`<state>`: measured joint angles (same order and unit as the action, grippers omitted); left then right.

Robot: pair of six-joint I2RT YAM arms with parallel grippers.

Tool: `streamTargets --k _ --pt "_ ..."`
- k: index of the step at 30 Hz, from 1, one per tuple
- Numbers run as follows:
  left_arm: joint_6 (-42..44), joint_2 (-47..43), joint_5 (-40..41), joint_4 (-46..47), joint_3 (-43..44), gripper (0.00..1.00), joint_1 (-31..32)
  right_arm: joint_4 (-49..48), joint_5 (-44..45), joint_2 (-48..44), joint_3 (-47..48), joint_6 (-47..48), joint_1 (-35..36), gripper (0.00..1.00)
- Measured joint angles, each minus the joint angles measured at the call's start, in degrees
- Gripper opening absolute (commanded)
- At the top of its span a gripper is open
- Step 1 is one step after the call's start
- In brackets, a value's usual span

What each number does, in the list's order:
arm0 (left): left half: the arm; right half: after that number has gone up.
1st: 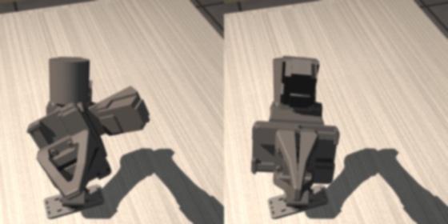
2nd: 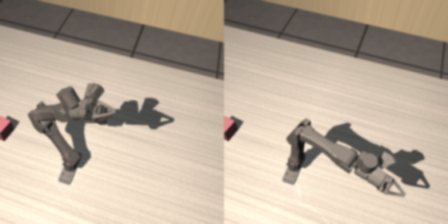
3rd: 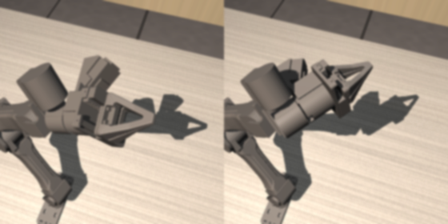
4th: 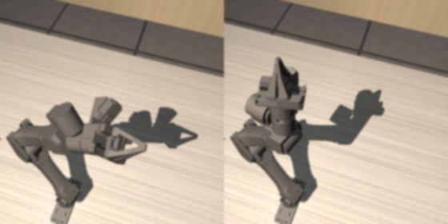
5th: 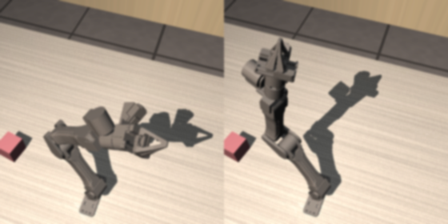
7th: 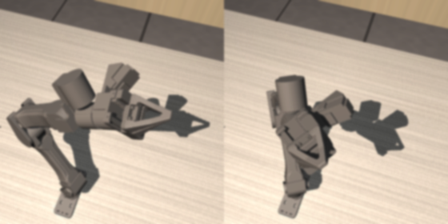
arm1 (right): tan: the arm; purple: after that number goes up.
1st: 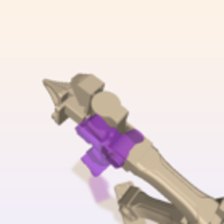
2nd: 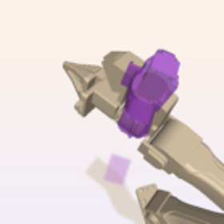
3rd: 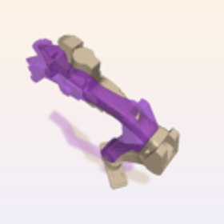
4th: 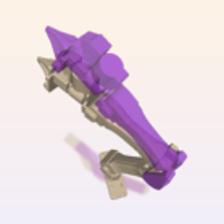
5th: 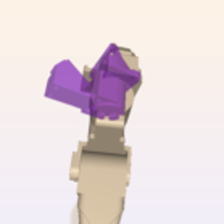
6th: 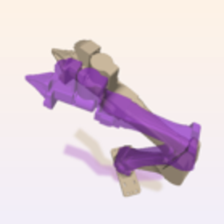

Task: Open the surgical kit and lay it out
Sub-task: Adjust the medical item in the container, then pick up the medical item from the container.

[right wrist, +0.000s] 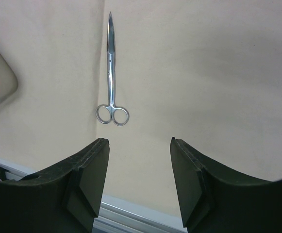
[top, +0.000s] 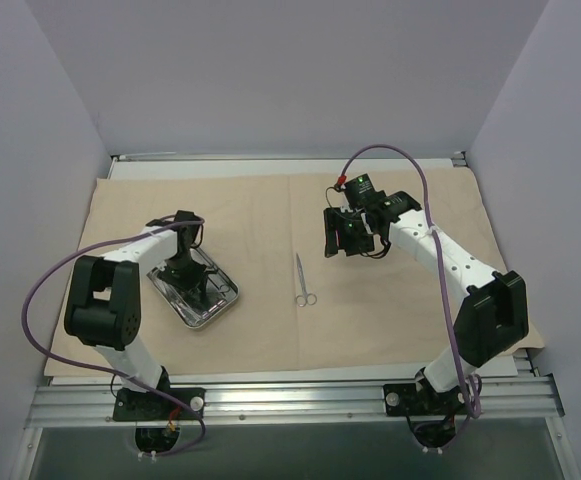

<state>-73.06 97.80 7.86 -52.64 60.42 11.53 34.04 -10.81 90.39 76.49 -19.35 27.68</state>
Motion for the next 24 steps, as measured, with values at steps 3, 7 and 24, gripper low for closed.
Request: streamTargets --k 3,7,24 --pt "-0.07 0.35 -0.24 1.09 0.48 0.4 0.02 0.0 0.02 -0.02 0.0 0.09 0.0 0.54" --pt "0.15 0.35 -0.2 0.87 0.59 0.41 -0.11 -0.02 0.02 -0.02 0.0 0.2 0.0 0.54" --pt "1.84 -0.13 0.72 0.5 2.4 0.37 -0.13 -0.02 0.02 -0.02 0.0 0.22 0.0 0.53"
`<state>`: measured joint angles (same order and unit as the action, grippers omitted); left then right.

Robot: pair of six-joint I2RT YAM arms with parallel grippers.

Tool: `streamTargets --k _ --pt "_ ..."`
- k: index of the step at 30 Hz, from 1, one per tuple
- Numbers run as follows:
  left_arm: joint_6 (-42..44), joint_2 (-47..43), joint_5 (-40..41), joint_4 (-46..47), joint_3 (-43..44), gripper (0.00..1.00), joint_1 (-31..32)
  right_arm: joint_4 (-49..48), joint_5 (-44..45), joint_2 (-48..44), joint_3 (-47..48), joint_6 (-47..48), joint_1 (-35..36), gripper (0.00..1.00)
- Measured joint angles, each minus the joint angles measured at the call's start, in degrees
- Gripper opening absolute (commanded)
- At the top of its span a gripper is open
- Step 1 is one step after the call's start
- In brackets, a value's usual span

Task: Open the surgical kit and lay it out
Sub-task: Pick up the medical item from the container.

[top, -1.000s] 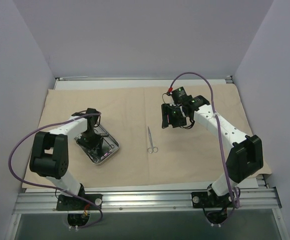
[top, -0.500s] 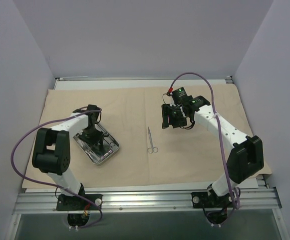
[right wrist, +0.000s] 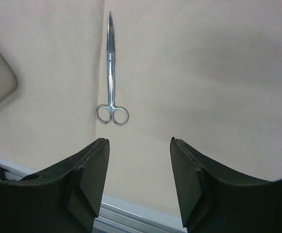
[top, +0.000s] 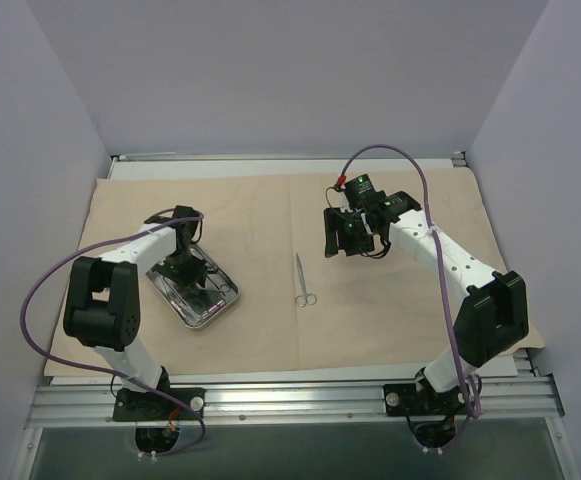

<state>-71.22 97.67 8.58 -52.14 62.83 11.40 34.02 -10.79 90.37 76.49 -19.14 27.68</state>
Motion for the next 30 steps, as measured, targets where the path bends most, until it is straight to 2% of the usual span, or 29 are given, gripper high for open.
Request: streamTargets --k 10,13,19,24,30 --pt "1.64 3.52 -0.68 1.38 0.85 0.36 -1.75 0.0 0.0 0.0 0.0 -0.02 -0.28 0.53" --pt "2.78 4.85 -1.42 1.29 2.19 0.29 -2.34 0.0 0.02 0.0 0.0 -0.02 -0.35 0.53" --pt "5.14 6.25 -2.03 1.25 3.8 0.02 -2.62 0.0 0.46 0.0 0.0 -0.02 -0.37 0.53" --pt "7.56 6.29 -2.47 0.96 4.2 0.02 -2.8 0.04 0.92 0.07 0.13 0.0 -0.37 0.53" --pt "14.32 5.95 -1.05 -2.6 6.05 0.02 -2.99 -0.04 0.52 1.29 2.69 0.76 -0.39 0.52"
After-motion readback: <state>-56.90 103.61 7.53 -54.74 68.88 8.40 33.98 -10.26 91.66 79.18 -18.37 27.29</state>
